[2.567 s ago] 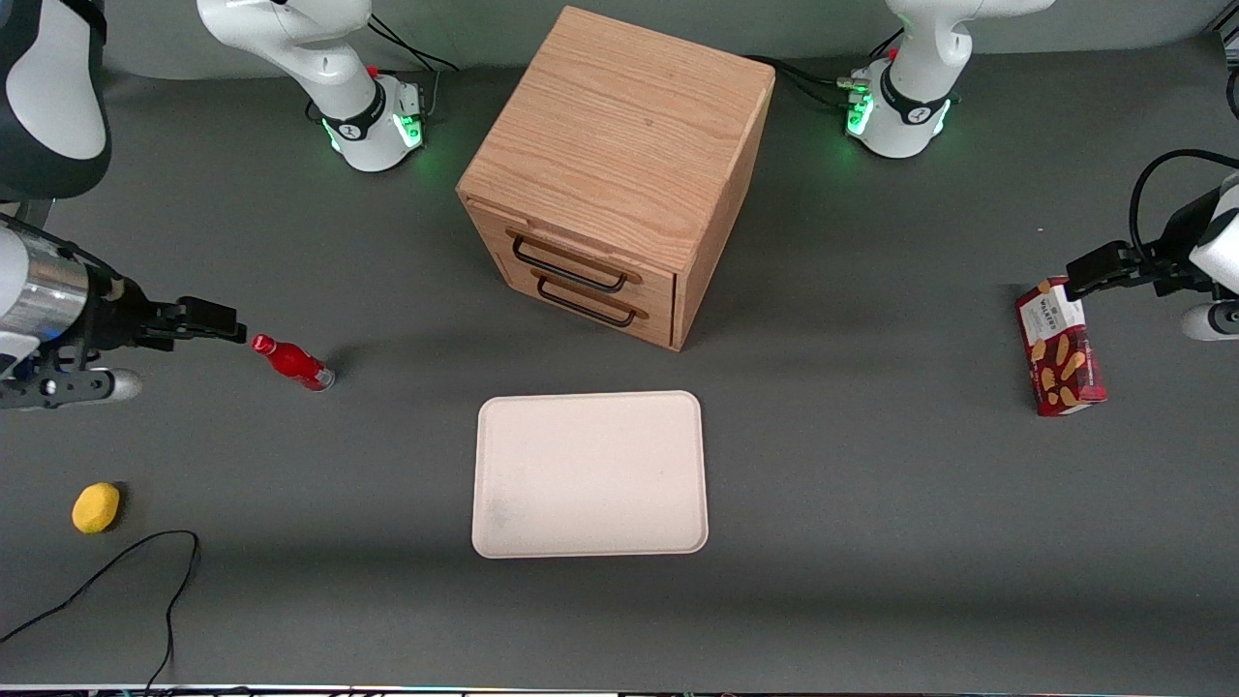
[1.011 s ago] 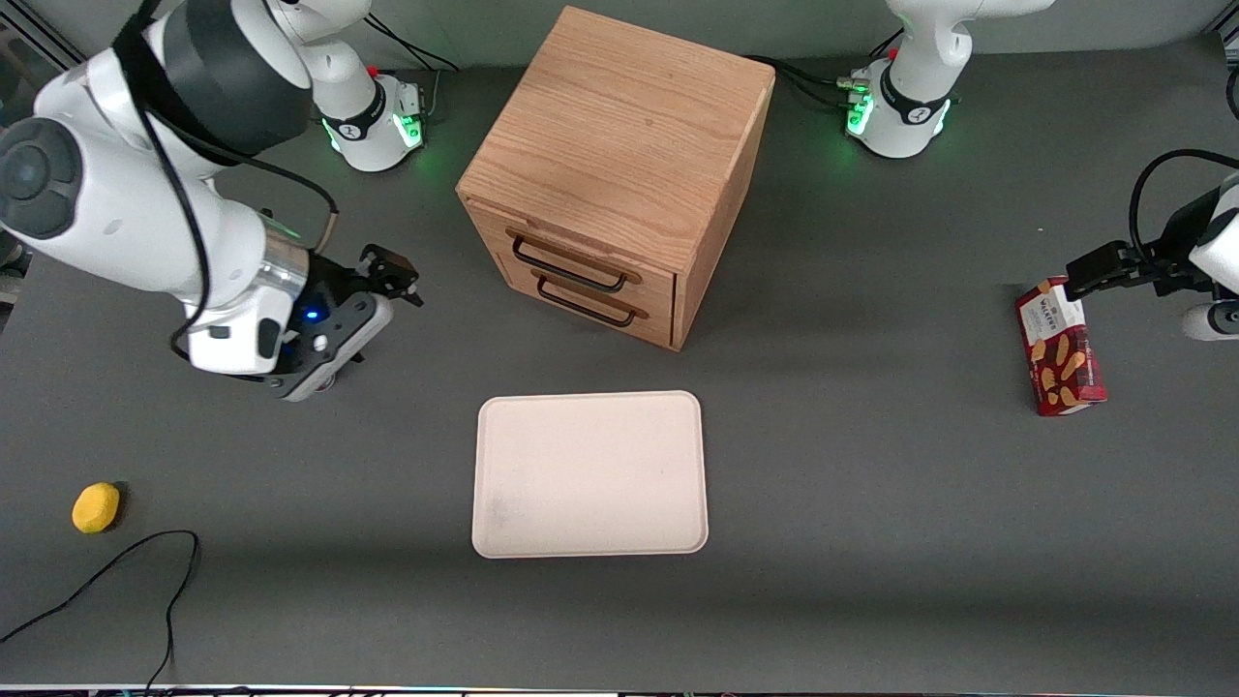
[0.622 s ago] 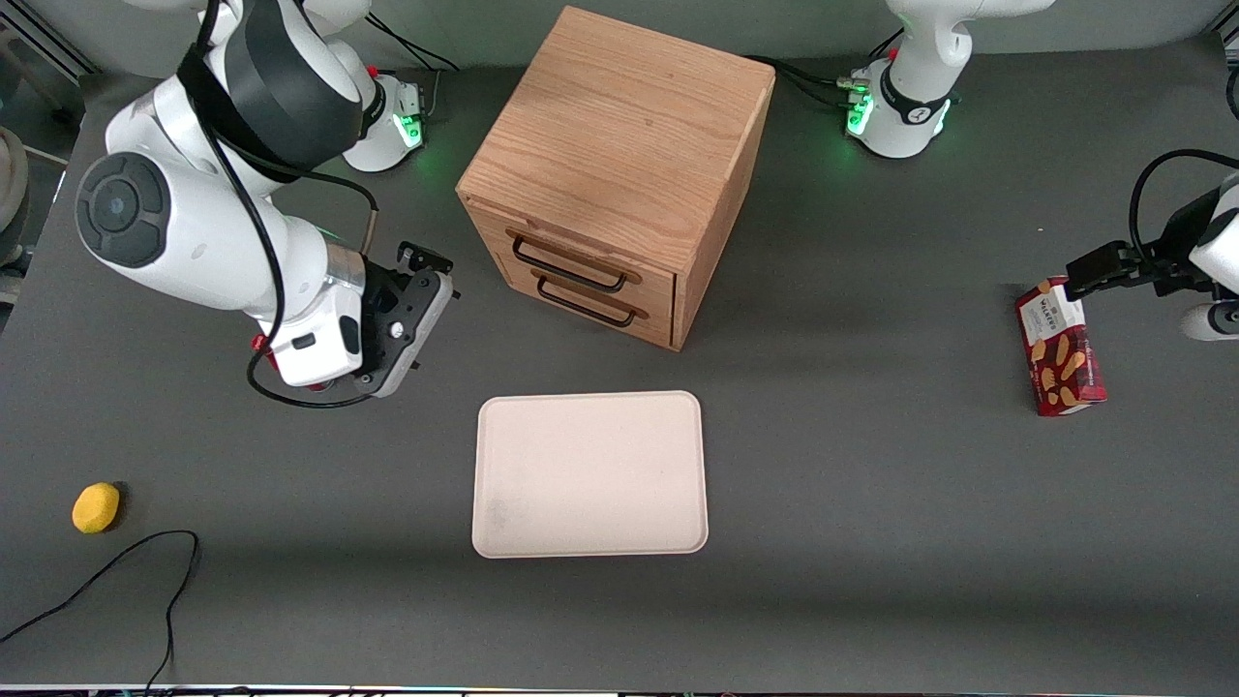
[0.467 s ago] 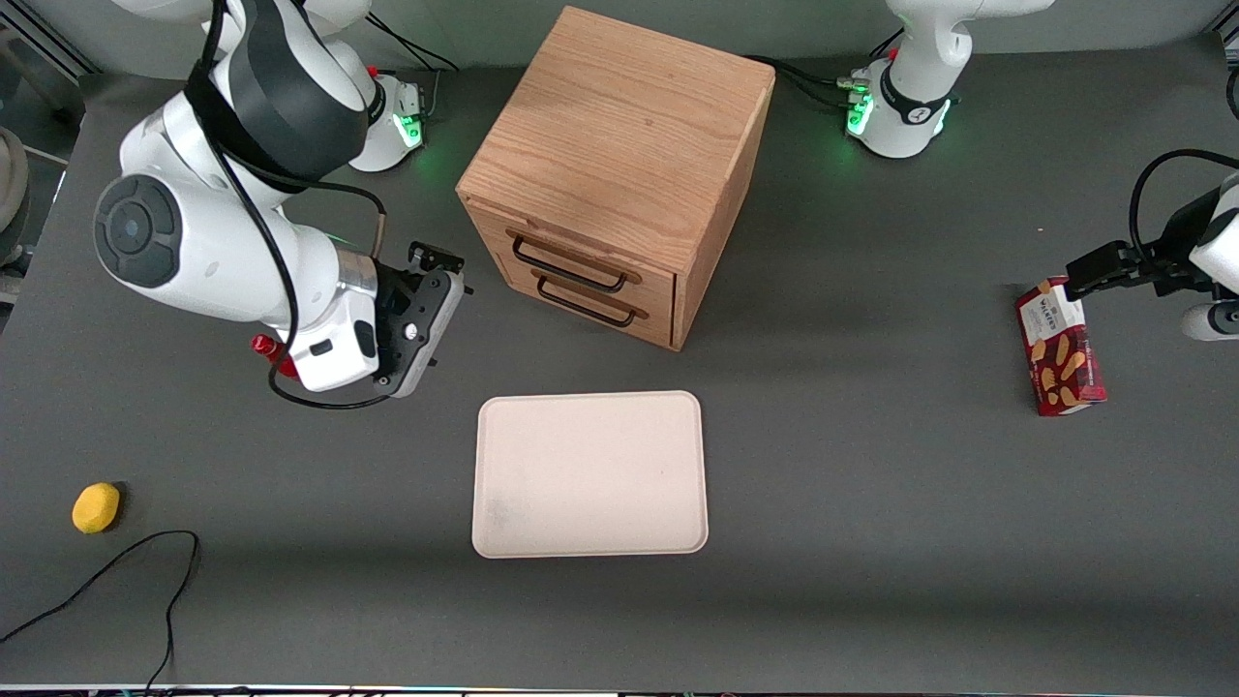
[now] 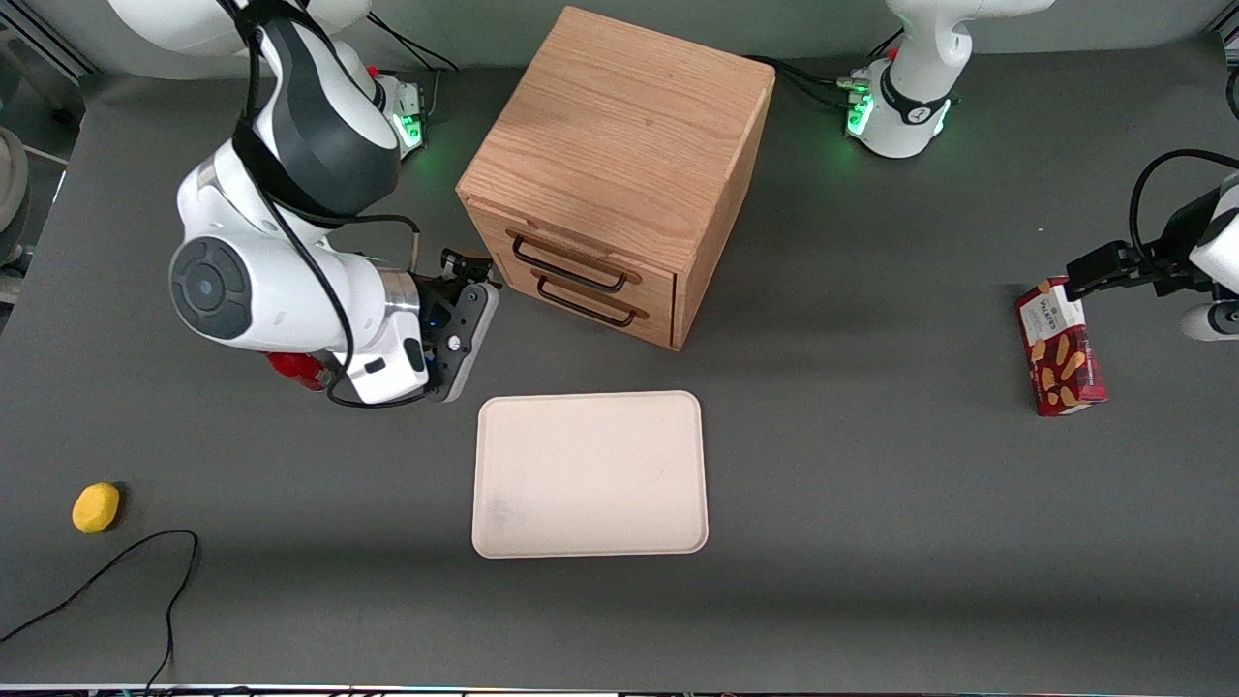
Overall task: Open upper drawer
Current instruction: 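Move the open right gripper to the upper drawer's black handle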
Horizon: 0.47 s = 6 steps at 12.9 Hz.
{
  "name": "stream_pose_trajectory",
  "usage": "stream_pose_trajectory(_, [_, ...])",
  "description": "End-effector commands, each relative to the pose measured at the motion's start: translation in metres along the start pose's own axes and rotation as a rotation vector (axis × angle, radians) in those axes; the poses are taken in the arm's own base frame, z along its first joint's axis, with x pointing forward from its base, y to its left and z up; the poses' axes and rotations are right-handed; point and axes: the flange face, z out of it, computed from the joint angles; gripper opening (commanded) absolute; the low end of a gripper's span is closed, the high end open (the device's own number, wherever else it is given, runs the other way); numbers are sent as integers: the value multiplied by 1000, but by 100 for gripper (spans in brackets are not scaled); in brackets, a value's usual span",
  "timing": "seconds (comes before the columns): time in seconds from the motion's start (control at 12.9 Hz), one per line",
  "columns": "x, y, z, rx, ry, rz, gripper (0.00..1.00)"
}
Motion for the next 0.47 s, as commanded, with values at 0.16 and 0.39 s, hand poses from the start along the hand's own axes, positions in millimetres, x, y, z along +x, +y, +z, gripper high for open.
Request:
stream_pose_trajectory(0.16, [16,-9,24,56,-27,-26,100])
stream_pose_trajectory(0.39, [23,-19,48,74,-55,-20,100])
